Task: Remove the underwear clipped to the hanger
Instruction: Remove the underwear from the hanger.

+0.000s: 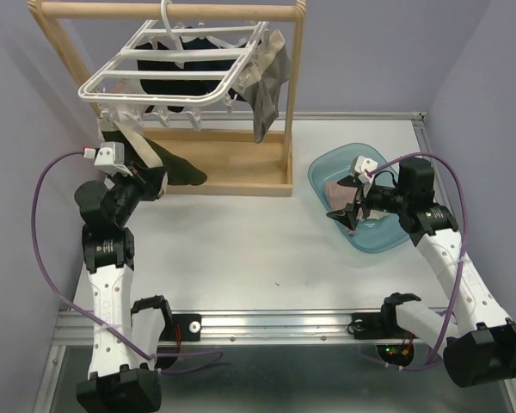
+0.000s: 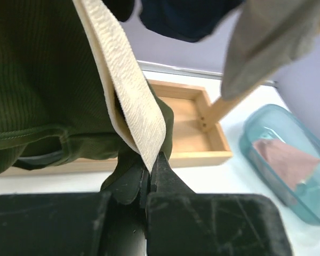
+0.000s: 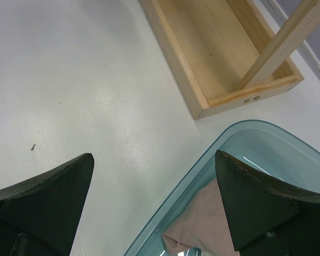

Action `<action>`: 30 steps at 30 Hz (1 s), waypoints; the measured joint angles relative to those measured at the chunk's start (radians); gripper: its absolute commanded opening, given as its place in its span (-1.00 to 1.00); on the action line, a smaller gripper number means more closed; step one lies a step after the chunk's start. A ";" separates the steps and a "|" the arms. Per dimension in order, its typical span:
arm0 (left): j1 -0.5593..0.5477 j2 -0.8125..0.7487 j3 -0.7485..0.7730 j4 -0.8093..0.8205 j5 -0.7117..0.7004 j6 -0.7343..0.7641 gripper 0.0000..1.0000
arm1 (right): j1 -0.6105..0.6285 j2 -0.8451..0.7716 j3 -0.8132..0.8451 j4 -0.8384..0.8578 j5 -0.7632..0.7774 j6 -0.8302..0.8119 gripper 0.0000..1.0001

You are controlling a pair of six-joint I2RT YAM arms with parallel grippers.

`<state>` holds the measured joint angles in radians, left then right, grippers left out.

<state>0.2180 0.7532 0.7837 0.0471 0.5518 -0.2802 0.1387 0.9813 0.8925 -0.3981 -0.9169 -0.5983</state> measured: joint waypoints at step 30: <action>-0.463 0.026 -0.089 0.320 -0.006 -0.341 -1.00 | 0.000 -0.003 0.000 -0.039 -0.171 -0.035 1.00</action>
<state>-0.2451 0.7792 0.6949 0.3676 0.5461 -0.6216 0.1387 0.9779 0.8925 -0.4374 -1.0882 -0.6334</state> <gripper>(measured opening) 0.047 0.999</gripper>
